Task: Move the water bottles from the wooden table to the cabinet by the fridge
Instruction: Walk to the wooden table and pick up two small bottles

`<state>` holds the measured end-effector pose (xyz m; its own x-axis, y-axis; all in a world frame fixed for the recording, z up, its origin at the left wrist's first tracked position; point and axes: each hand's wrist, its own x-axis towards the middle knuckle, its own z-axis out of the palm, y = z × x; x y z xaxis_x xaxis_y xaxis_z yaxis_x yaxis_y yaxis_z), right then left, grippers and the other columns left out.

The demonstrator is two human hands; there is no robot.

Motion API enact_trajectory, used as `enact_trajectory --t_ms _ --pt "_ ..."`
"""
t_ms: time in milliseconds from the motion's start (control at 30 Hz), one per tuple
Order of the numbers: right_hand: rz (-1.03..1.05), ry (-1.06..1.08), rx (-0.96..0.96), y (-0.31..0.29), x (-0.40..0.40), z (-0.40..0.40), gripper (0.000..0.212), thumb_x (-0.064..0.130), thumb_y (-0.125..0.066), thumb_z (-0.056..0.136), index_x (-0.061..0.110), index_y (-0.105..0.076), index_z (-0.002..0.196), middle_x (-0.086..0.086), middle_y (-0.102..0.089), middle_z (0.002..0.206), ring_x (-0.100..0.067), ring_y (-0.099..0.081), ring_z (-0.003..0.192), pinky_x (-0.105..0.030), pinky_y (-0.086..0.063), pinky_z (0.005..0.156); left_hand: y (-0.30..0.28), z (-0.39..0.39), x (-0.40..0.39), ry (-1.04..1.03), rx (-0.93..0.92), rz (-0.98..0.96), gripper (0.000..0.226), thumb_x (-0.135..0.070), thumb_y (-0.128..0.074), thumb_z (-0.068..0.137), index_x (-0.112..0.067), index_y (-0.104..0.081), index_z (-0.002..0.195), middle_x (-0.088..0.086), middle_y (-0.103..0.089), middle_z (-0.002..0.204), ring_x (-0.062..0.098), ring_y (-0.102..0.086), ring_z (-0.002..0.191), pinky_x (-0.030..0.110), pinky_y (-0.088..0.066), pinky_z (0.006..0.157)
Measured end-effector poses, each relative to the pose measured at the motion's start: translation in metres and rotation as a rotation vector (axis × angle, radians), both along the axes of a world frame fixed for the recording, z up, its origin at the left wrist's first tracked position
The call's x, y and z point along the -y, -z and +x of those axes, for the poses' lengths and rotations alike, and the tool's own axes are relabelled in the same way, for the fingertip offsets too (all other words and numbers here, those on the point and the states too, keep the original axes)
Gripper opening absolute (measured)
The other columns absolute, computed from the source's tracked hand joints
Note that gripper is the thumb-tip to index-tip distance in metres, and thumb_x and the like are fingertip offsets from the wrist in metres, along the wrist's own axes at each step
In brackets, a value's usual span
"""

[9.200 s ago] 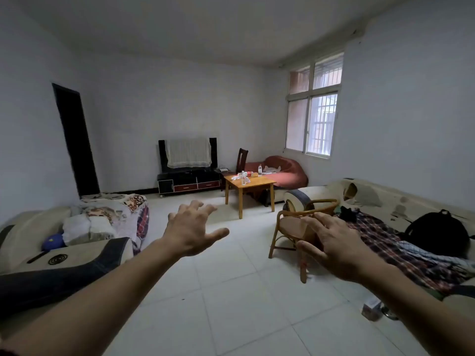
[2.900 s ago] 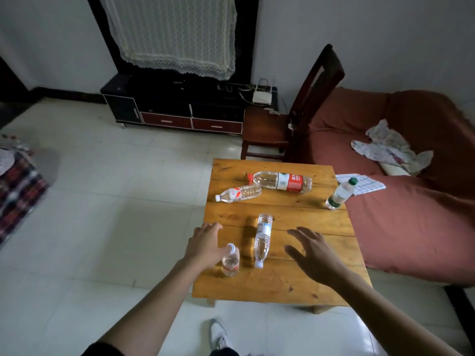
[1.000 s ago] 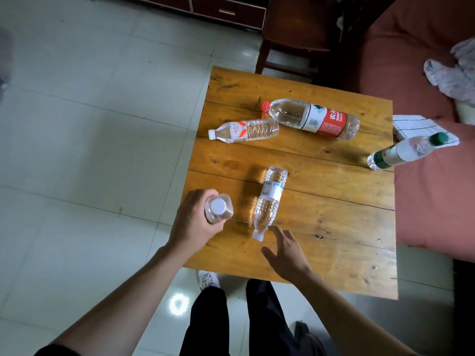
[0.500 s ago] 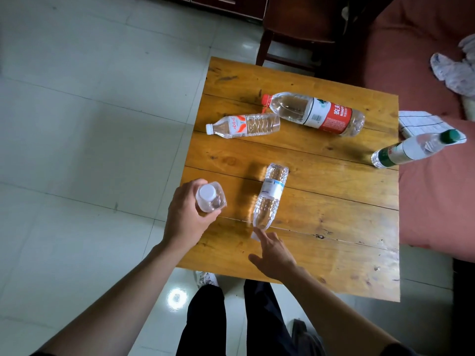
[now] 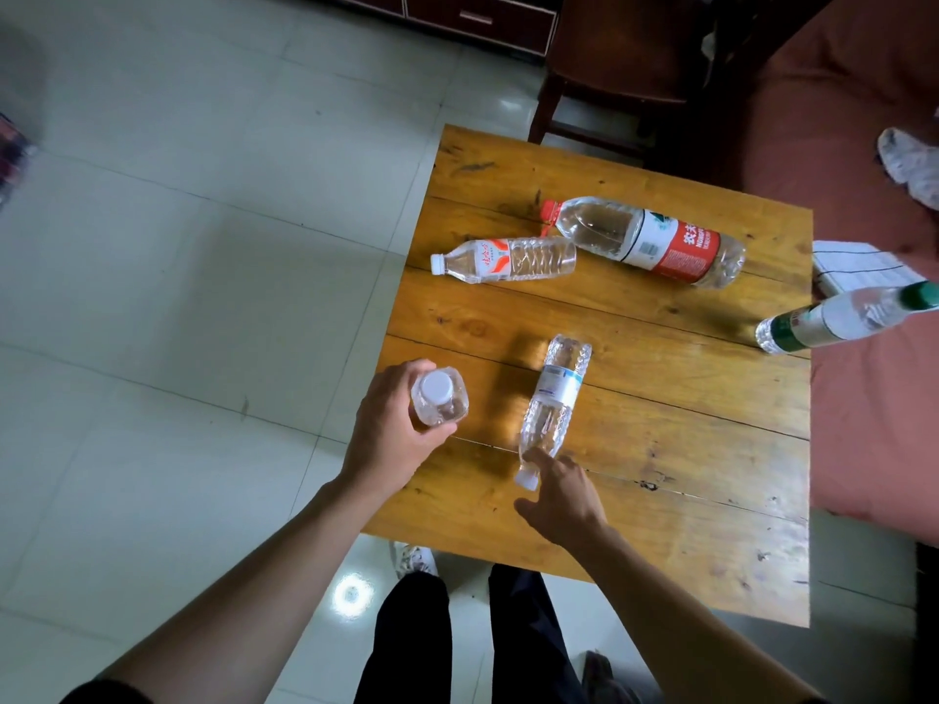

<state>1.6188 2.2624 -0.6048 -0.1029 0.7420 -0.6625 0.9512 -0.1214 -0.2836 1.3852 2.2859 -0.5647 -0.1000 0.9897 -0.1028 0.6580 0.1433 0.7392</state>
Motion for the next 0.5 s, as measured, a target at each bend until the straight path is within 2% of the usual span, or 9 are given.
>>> enact_trajectory --t_ms 67,200,267,367,500 --pt "-0.075 -0.068 0.011 0.001 -0.002 -0.005 0.078 0.031 -0.075 0.082 0.027 -0.034 0.148 -0.014 -0.051 0.141 -0.031 -0.061 0.114 -0.037 -0.056 0.087 0.0 0.0 0.0 0.001 -0.006 -0.006 0.072 -0.027 -0.091 0.068 -0.021 -0.052 0.129 0.0 -0.06 0.124 0.014 -0.056 0.112 0.037 -0.06 0.084" --pt "-0.17 -0.063 -0.022 0.011 0.004 -0.017 0.083 0.033 -0.075 0.082 0.026 -0.028 0.15 -0.01 -0.053 0.14 -0.029 -0.058 0.118 -0.036 -0.055 0.091 0.002 -0.003 0.003 0.006 0.0 -0.003 0.072 -0.028 -0.09 0.068 -0.022 -0.052 0.129 -0.001 -0.06 0.124 0.013 -0.056 0.112 0.034 -0.06 0.084" --pt "-0.117 -0.03 -0.007 0.011 0.006 -0.017 0.076 0.028 -0.075 0.082 0.025 -0.036 0.147 -0.009 -0.059 0.135 -0.027 -0.061 0.112 -0.034 -0.054 0.087 0.003 -0.002 0.002 0.014 0.001 0.013 0.071 -0.028 -0.09 0.069 -0.022 -0.052 0.129 -0.001 -0.06 0.124 0.012 -0.056 0.112 0.033 -0.06 0.084" --pt "-0.021 0.024 0.055 0.006 0.007 -0.008 0.051 0.021 -0.072 0.082 0.022 -0.057 0.13 -0.007 -0.068 0.12 -0.026 -0.066 0.101 -0.034 -0.056 0.08 0.002 0.002 0.001 0.025 0.014 0.025 0.07 -0.027 -0.09 0.069 -0.02 -0.053 0.129 0.0 -0.061 0.123 0.012 -0.055 0.111 0.03 -0.06 0.082" --pt "0.098 0.068 0.074 -0.014 0.005 -0.005 0.046 0.019 -0.073 0.081 0.028 -0.061 0.125 -0.005 -0.07 0.117 -0.025 -0.068 0.094 -0.031 -0.053 0.07 0.003 -0.001 0.003 0.017 0.002 0.032 0.07 -0.026 -0.09 0.069 -0.019 -0.053 0.128 0.0 -0.061 0.122 0.011 -0.055 0.111 0.029 -0.059 0.082"
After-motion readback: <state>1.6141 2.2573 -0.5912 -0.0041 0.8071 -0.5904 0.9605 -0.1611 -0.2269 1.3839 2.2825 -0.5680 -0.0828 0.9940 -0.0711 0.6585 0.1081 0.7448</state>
